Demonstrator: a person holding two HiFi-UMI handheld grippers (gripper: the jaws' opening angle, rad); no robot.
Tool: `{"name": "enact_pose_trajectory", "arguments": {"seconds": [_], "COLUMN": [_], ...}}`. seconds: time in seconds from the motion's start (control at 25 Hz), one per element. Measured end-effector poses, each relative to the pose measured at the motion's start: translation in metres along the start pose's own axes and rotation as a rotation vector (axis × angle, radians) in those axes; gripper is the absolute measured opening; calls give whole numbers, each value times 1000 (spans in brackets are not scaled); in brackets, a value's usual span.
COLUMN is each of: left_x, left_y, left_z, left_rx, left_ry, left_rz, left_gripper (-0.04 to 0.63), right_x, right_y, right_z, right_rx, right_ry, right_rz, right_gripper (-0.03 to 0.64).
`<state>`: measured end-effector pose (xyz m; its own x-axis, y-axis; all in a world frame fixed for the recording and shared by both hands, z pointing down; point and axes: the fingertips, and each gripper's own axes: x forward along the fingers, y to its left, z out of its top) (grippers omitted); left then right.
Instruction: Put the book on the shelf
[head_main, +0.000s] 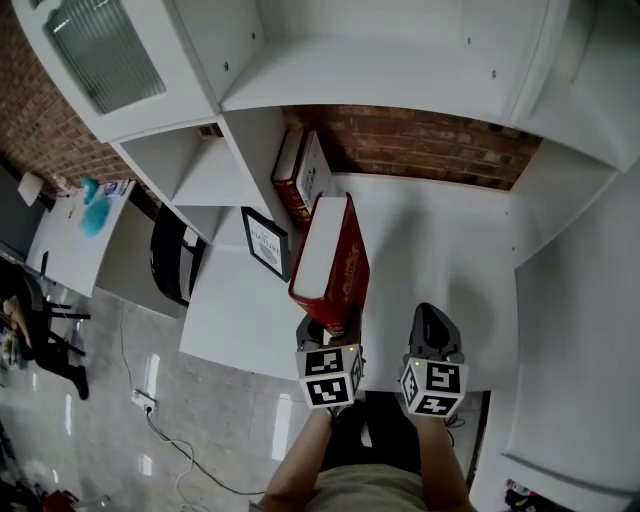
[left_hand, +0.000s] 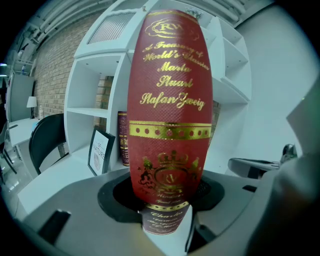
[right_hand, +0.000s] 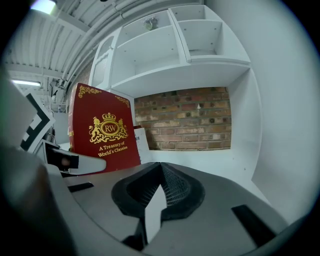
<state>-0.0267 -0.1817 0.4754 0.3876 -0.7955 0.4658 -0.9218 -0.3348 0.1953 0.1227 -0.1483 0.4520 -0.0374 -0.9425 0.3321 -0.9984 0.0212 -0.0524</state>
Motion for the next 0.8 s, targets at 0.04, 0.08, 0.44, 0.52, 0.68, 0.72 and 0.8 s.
{"name": "enact_pose_trajectory", "arguments": {"seconds": [0.04,0.08,0.44,0.52,0.68,0.72,0.8], "left_x": [3,6,37,44,61,65,72], "left_y": [0,-1,-3,-5,-11,-13,-16], "left_z": [2,4,13,13,12,11,10], "left_rx": [0,-3,-11,-16,-17,-20,-26], "left_ry": [0,-1,3,10,16,19,23], "left_rz": [4,9,59,65,79,82,88], "left_gripper": [242,242,242,242,242,242,242], "right_x": [4,8,38,44,54,56,61], "right_y": [-2,-4,-22,-27,-37,-40,-45], "right_z": [2,4,14,15,18,18,17], "right_rx": [-1,-4,-5,-7,-21,-25,-27], "right_ry": [0,0,-1,2,6,8,12], "right_rz": [4,9,55,68,91,96,108], "right_gripper": [16,15,16,15,15,17,15]}}
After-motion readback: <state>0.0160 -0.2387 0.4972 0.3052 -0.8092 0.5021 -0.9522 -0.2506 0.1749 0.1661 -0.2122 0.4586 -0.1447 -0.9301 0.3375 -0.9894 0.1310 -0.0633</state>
